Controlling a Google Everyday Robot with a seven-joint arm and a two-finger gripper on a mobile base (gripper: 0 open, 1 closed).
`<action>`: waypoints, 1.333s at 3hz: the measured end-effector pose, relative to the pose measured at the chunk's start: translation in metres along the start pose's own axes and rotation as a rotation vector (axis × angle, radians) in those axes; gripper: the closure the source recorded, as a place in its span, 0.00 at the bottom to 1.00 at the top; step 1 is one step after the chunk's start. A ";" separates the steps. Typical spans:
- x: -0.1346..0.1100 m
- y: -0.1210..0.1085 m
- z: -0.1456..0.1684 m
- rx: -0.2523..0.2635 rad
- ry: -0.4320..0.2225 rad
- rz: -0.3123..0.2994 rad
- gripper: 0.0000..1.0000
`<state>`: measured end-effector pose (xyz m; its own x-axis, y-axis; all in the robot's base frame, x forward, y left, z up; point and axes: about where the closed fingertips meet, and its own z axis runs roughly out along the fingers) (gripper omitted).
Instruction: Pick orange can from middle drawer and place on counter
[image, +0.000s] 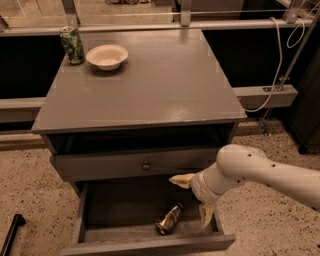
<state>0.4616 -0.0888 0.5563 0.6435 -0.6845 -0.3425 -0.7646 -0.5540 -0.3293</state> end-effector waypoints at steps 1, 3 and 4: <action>0.009 0.007 0.036 -0.038 -0.040 -0.021 0.00; 0.015 0.015 0.117 -0.151 -0.027 -0.057 0.00; 0.018 0.009 0.137 -0.187 0.015 -0.103 0.00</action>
Offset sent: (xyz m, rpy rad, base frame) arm -0.0009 0.0357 -0.1211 -0.0534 0.1307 0.1234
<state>0.4714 -0.0417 0.4269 0.7189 -0.6260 -0.3020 -0.6891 -0.6987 -0.1921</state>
